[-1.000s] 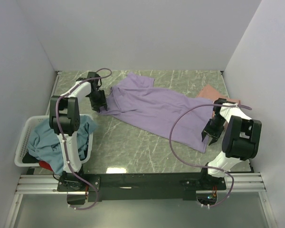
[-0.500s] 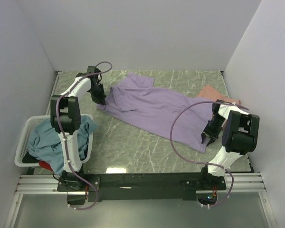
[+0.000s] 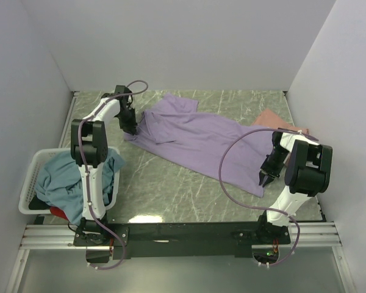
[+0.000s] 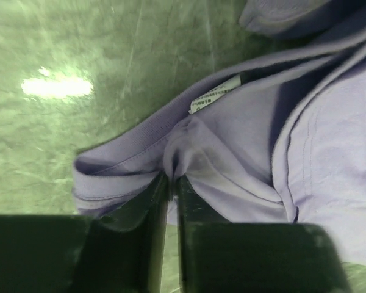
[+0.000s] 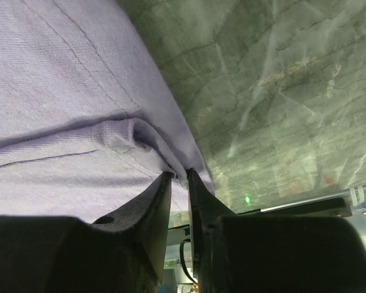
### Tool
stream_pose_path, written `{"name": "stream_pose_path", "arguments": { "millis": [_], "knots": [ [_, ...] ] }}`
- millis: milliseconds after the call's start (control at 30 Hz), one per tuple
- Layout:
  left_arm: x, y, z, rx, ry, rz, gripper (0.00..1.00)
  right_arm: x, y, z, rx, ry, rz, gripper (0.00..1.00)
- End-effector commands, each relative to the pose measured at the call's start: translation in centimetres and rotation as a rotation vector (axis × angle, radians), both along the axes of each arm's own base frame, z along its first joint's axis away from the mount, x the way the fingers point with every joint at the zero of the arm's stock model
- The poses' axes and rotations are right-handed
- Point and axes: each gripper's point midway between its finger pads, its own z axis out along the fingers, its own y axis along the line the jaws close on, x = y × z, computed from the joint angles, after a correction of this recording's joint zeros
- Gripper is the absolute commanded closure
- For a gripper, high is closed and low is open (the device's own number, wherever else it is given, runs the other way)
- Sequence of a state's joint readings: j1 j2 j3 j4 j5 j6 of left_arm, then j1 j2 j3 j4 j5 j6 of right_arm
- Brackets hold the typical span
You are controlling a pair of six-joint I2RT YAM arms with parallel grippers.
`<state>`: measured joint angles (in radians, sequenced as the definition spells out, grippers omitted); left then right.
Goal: Fold and stack the t-shirts
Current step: Fold the tshirt
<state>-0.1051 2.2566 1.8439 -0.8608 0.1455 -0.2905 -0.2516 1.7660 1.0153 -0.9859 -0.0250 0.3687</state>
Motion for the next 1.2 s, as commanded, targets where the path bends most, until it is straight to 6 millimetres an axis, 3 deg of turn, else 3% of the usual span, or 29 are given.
{"name": "stream_pose_path", "arguments": {
  "millis": [0, 67, 100, 200, 233, 300, 533, 633, 667, 800, 1167],
  "knots": [
    [1.9, 1.2, 1.8, 0.06, -0.077, -0.012, 0.77, 0.1, -1.1, -0.8, -0.046, 0.015, 0.012, 0.76],
    [2.3, 1.6, 2.5, 0.076, -0.113, 0.002, 0.66, 0.2, -1.2, -0.7, -0.049, 0.013, 0.01, 0.76],
    [2.1, 1.6, 2.6, 0.077, -0.116, 0.009, 0.54, 0.1, -1.2, -0.8, -0.047, 0.017, 0.01, 0.77],
    [2.0, 1.8, 4.2, 0.081, -0.158, 0.025, 0.39, 0.2, -1.2, -0.8, -0.049, 0.018, 0.011, 0.77],
    [2.0, 2.0, 5.2, 0.078, -0.179, 0.034, 0.37, 0.2, -1.2, -0.8, -0.048, 0.017, 0.01, 0.77],
    [1.2, 2.3, 5.1, 0.07, -0.164, 0.054, 0.33, 0.2, -1.2, -0.8, -0.046, 0.022, 0.009, 0.78],
    [-0.1, 5.5, 5.6, 0.048, -0.162, 0.139, 0.35, 0.3, -1.5, -0.6, -0.063, 0.017, 0.013, 0.78],
    [-0.5, 5.6, 5.1, 0.033, -0.142, 0.137, 0.38, 0.4, -1.4, -0.6, -0.057, 0.012, 0.013, 0.78],
    [-0.8, 6.5, 4.7, 0.031, -0.12, 0.154, 0.39, 0.3, -1.4, -0.6, -0.054, 0.014, 0.011, 0.78],
    [-1.2, 6.2, 3.2, 0.008, -0.062, 0.137, 0.47, 0.5, -1.4, -0.7, -0.054, 0.011, 0.011, 0.78],
    [-2.1, 5.0, 1.5, -0.053, -0.016, 0.089, 0.5, 0.4, -1.2, -0.7, -0.047, 0.012, 0.013, 0.78]
  ]
}}
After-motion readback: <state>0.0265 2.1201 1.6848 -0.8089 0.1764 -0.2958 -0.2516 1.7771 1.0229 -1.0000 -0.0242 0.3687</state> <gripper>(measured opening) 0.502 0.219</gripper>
